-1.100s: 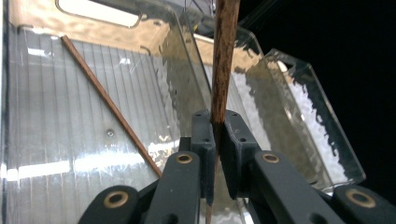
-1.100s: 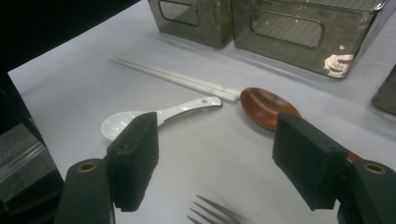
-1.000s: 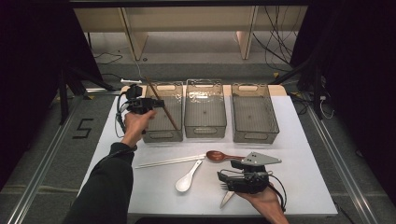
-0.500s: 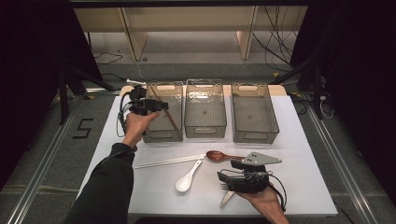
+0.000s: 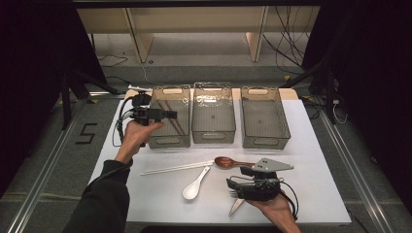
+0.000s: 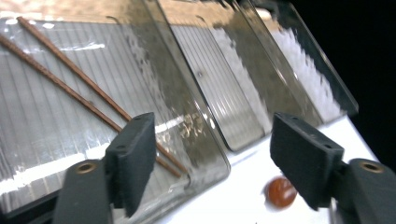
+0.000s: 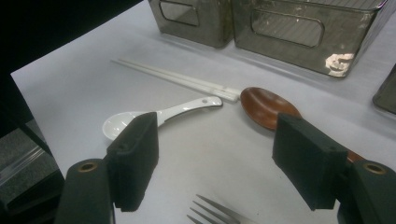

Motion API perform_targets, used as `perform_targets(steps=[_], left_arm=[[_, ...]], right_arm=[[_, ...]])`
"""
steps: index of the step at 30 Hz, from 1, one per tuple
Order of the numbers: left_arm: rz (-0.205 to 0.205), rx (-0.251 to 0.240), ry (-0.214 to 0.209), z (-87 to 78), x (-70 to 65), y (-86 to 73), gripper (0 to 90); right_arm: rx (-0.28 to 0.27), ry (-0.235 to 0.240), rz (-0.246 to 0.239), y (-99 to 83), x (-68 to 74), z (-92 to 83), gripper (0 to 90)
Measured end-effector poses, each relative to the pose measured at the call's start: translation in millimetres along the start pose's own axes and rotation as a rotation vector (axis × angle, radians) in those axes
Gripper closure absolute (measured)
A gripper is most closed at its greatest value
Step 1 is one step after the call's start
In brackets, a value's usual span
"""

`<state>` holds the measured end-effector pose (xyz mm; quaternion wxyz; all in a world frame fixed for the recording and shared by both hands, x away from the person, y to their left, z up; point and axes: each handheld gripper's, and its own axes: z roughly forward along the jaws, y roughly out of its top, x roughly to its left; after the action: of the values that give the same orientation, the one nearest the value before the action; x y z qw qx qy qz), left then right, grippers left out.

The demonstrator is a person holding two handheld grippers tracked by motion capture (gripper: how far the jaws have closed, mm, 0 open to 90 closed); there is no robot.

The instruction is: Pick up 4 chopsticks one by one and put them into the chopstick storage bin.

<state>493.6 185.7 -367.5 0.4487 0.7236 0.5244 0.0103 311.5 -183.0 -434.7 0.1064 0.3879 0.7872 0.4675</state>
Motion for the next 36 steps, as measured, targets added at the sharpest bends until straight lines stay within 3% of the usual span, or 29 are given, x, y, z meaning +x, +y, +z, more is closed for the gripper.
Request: perform_targets(steps=[4,8,12,17,21,22,25,30,36], left_arm=[[0.112,0.017,-0.006,-8.5,-17.1,-13.1,25.5],[0.172,0.032,-0.03,-12.6,-24.9,-28.8,24.5],[0.225,0.082,-0.043,-9.8,-28.6,-48.8,24.1],[0.287,0.143,-0.007,-5.3,-29.2,-67.6,23.0],[0.321,0.15,-0.008,-5.5,-30.4,-76.6,22.8],[0.338,0.161,-0.01,-5.1,-31.5,-79.2,23.0],[0.403,0.204,0.035,-4.5,-34.7,-83.0,23.1],[0.422,0.241,0.049,-1.8,-32.2,-91.0,23.4],[0.472,0.29,0.057,3.4,-34.4,-99.4,22.9]], right_arm=[[-0.002,0.0,0.0,0.2,-0.2,-1.0,31.9],[-0.003,-0.002,0.005,0.3,-1.7,-3.0,31.3],[-0.007,-0.007,0.004,0.0,-4.2,-6.5,30.9],[-0.014,-0.023,0.01,-2.3,-9.9,-12.2,30.2],[-0.018,-0.03,0.019,-4.1,-12.1,-14.5,29.9],[-0.019,-0.03,0.018,-4.3,-12.5,-14.7,29.9],[-0.021,-0.032,0.019,-4.9,-13.0,-15.4,29.9],[-0.02,-0.033,0.018,-6.6,-14.1,-16.1,29.7],[-0.013,-0.034,0.012,-8.7,-14.0,-15.1,28.6]])
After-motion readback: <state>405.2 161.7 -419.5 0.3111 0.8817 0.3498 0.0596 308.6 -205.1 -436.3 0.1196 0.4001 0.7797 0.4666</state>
